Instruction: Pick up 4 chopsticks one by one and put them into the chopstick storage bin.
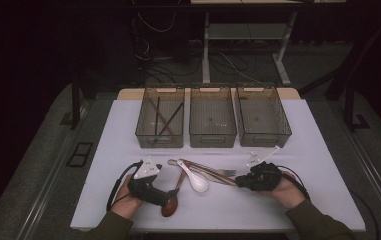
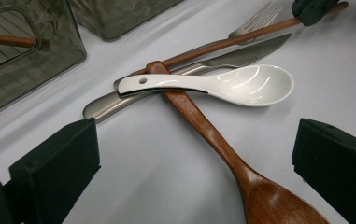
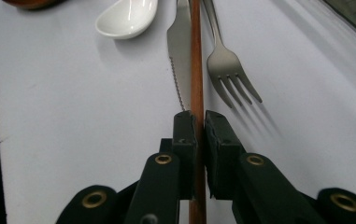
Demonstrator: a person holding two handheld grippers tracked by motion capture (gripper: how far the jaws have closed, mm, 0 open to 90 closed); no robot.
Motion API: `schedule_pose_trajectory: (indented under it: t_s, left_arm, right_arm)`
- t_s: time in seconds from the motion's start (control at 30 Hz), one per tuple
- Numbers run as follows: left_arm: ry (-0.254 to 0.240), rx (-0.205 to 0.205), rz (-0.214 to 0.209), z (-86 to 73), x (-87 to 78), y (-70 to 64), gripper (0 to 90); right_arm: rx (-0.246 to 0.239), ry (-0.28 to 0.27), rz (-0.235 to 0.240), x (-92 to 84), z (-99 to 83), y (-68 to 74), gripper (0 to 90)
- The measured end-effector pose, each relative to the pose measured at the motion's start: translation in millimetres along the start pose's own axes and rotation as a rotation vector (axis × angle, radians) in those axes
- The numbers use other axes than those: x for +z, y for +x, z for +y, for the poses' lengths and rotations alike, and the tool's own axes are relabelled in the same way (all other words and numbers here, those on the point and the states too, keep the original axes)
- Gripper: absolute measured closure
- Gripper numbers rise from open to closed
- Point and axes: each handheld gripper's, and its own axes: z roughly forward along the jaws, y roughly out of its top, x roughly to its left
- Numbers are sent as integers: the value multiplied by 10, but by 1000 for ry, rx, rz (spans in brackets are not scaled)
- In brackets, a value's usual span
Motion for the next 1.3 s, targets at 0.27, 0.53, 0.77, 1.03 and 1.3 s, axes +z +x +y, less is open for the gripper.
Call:
schedule_pose_trajectory:
  t_s: [0.27,0.53,0.77,1.03,1.3]
  left_arm:
    - [1,1,1,2,-1,-2,0]
    - [1,2,1,2,-1,-2,0]
    - [2,2,-1,0,2,-2,0]
    - [3,0,-1,0,4,-5,0]
    - [2,-1,-2,-3,9,-4,0]
  right_arm:
    - [18,-43,13,-78,-8,-35,832]
    - [28,-85,15,-167,-4,-58,832]
    - [37,-112,20,-230,15,-87,832]
    - [38,-134,12,-268,63,-99,831]
    - [40,-165,2,-336,142,-117,832]
